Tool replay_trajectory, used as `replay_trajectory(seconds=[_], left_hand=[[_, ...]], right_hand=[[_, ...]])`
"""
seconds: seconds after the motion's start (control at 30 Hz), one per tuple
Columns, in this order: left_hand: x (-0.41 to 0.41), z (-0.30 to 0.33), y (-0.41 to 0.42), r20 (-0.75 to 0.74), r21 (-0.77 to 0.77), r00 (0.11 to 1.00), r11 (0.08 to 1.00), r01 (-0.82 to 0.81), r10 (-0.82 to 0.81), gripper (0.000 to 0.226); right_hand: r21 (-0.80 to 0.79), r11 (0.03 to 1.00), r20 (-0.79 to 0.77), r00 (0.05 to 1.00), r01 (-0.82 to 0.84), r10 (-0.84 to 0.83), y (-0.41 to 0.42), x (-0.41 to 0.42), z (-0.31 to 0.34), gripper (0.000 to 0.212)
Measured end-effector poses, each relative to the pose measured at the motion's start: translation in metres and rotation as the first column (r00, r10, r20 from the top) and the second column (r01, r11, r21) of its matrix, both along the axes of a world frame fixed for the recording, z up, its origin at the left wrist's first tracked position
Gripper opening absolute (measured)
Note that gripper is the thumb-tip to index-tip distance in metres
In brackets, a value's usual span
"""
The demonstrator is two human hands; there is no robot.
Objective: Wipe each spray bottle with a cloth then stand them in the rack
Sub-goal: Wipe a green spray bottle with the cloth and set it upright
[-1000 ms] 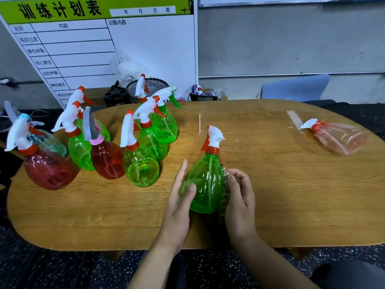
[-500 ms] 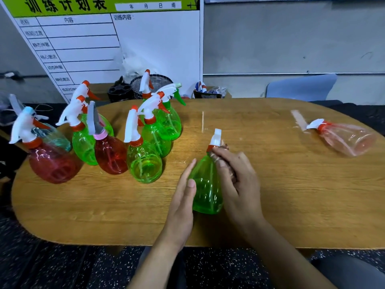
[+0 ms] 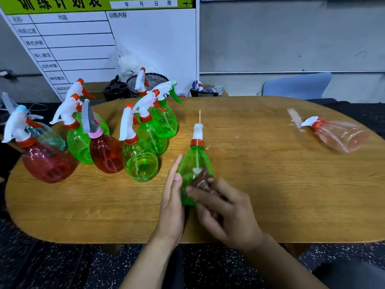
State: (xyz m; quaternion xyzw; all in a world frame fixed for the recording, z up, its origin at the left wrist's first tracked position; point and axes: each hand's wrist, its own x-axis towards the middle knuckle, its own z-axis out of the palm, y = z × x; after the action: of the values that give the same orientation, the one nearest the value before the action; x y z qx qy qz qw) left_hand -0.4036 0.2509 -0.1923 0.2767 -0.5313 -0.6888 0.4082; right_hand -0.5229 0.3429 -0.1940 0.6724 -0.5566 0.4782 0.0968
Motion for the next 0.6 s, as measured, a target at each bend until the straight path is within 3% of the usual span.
replay_trajectory(seconds=[0.13, 0.27, 0.47, 0.6], left_hand=[[0.0, -0.011, 0.003, 0.135, -0.166, 0.99, 0.984, 0.069, -0.047, 0.049], [0.001, -0.013, 0.001, 0.165, -0.175, 0.985, 0.982, 0.071, -0.042, 0.043], [0.003, -0.013, -0.005, 0.07, -0.039, 0.996, 0.998, 0.05, -0.047, 0.045], [0.002, -0.007, -0.002, 0.008, 0.0, 0.998, 0.998, 0.063, -0.063, 0.045]], right_hand=[[0.02, 0.976, 0.241, 0.946, 0.219, -0.217, -0.013, -0.016, 0.018, 0.035], [0.152, 0.955, 0.21, 0.935, 0.256, -0.284, -0.026, -0.015, 0.016, 0.036], [0.08, 0.997, 0.07, 0.998, -0.014, 0.008, -0.006, -0.001, 0.0, 0.032], [0.074, 0.995, -0.015, 0.997, -0.072, 0.074, 0.005, 0.003, -0.006, 0.032]])
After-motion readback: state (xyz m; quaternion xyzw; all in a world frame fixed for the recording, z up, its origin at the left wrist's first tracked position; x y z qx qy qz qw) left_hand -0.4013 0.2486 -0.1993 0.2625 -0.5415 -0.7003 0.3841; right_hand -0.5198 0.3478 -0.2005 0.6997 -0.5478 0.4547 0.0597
